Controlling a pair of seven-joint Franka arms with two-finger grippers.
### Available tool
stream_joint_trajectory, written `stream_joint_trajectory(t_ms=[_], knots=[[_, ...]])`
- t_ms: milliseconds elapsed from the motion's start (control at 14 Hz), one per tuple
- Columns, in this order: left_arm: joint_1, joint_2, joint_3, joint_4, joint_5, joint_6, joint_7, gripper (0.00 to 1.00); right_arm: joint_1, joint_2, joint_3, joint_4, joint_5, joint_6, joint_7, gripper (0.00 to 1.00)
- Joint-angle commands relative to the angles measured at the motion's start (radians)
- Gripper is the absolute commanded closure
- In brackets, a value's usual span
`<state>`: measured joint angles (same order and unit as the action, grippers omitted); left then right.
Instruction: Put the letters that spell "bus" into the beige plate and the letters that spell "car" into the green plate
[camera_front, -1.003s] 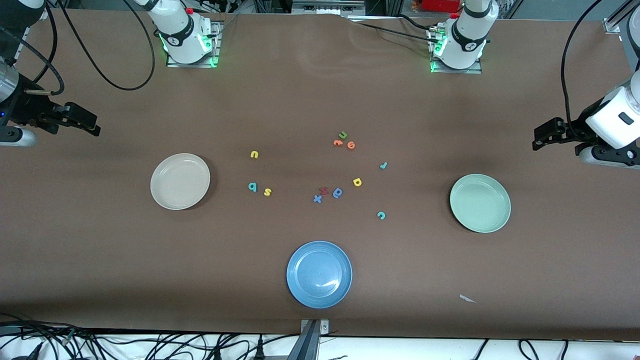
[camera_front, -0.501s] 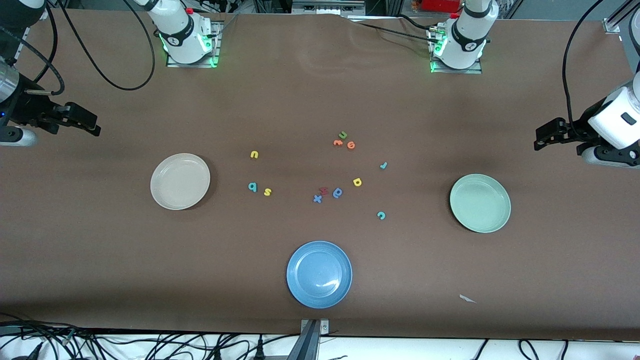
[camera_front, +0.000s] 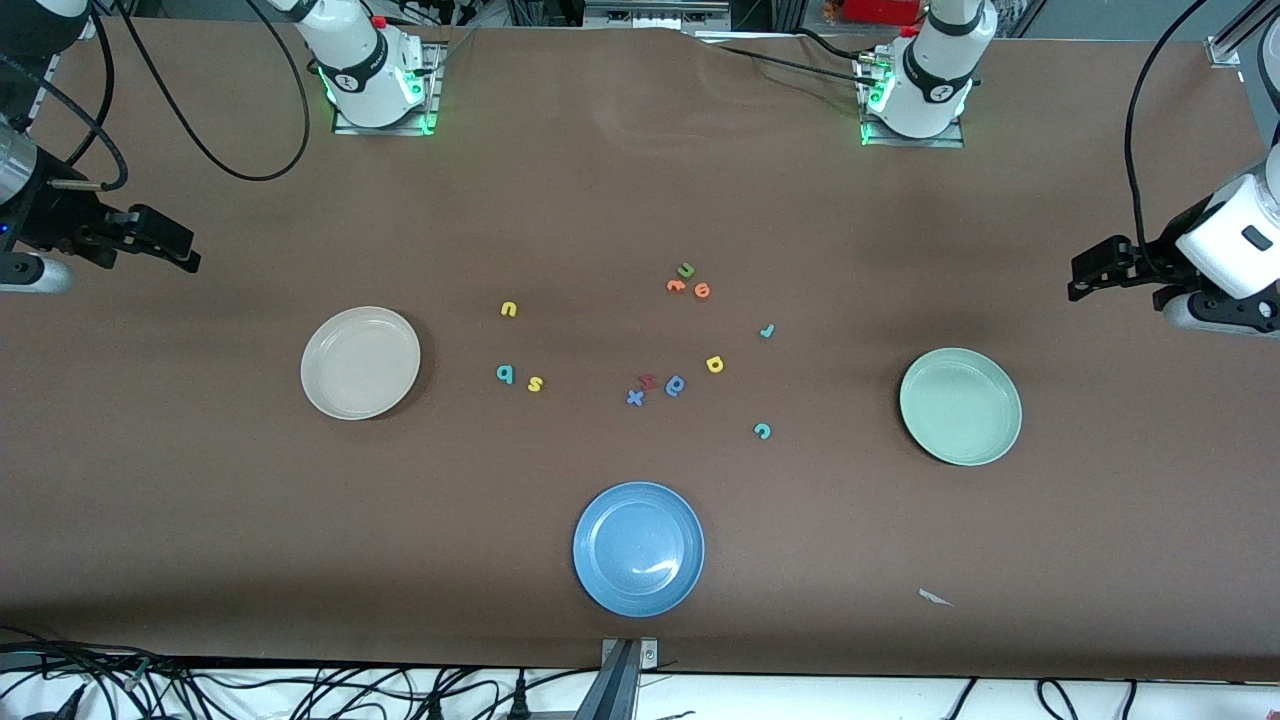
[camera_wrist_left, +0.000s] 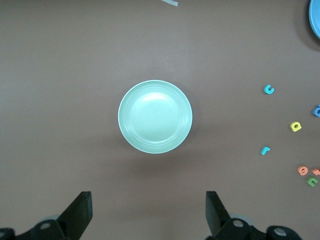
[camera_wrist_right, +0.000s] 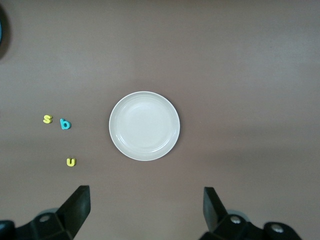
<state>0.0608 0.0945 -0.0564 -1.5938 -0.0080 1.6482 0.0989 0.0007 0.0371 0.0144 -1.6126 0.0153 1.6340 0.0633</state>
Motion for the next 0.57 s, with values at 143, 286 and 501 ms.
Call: stream_joint_trajectory(t_ms=[143, 286, 501], knots=[[0.008, 0.002, -0.006, 0.017, 0.033, -0.016, 0.018, 0.00, 0.002, 0.001, -0.002, 0.008, 0.000, -0.003, 0.003, 0.00], [0.007, 0.002, -0.005, 0.017, 0.033, -0.015, 0.016, 0.00, 0.002, 0.003, -0.002, 0.008, -0.002, -0.002, 0.003, 0.00], [0.007, 0.002, -0.005, 0.018, 0.033, -0.015, 0.013, 0.00, 0.002, 0.003, -0.002, 0.008, -0.002, 0.001, 0.003, 0.00]])
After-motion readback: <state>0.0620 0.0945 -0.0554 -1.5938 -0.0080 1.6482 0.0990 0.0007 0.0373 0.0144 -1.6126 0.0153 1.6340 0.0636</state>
